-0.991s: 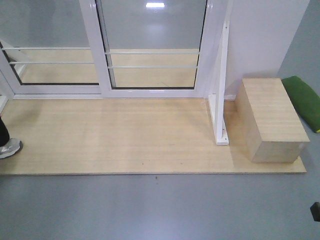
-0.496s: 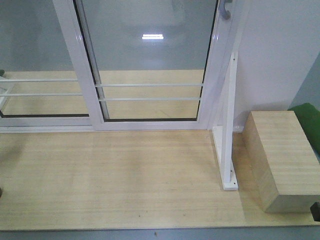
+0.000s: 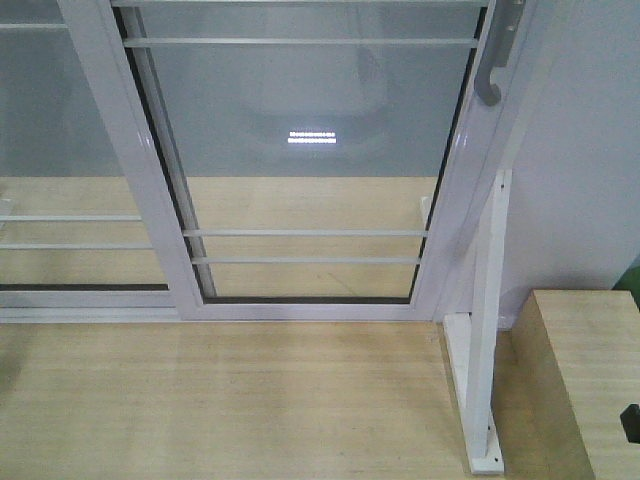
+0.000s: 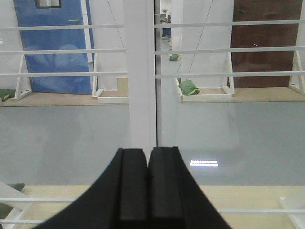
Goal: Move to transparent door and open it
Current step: 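Drive up to the white-framed sliding glass door on the wooden platform, then raise the right gripper toward the grey curved door handle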
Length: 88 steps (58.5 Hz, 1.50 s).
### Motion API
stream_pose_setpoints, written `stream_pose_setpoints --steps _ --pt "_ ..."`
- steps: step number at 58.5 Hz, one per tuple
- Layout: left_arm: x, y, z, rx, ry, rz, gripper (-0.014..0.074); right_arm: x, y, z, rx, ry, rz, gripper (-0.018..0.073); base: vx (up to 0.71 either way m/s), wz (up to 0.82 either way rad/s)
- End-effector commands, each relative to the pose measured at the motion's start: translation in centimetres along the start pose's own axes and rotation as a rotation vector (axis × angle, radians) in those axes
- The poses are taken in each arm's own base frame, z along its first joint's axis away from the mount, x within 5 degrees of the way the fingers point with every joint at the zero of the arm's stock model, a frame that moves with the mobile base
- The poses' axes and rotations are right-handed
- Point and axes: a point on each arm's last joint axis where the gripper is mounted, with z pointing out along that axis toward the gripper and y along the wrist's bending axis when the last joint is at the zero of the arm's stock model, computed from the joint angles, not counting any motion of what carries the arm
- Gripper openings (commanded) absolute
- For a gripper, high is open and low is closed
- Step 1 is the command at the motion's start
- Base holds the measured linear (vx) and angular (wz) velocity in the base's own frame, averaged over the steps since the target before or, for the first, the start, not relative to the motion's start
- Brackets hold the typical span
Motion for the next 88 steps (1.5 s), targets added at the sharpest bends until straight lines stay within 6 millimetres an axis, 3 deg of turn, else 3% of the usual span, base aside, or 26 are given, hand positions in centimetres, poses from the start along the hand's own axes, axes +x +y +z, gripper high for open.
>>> stream_pose_setpoints --steps 1,41,88 --pt "0.28 0.01 0.08 0.002 -0.053 -0.010 -0.0006 -0.38 0.05 -0.05 -0.002 -0.085 -0.011 -0.0005 0.39 0.04" --pt "0.36 0.01 0.06 0.001 -0.049 -0.010 -0.0006 -0.39 0.05 -0.05 -0.003 -0.086 -0.011 -0.0005 0.24 -0.01" --pt "0.75 0.00 0.41 0.001 0.035 -0.010 -0.0006 0.21 -0.03 0.40 0.010 0.005 -0.011 -0.0005 0.00 0.00"
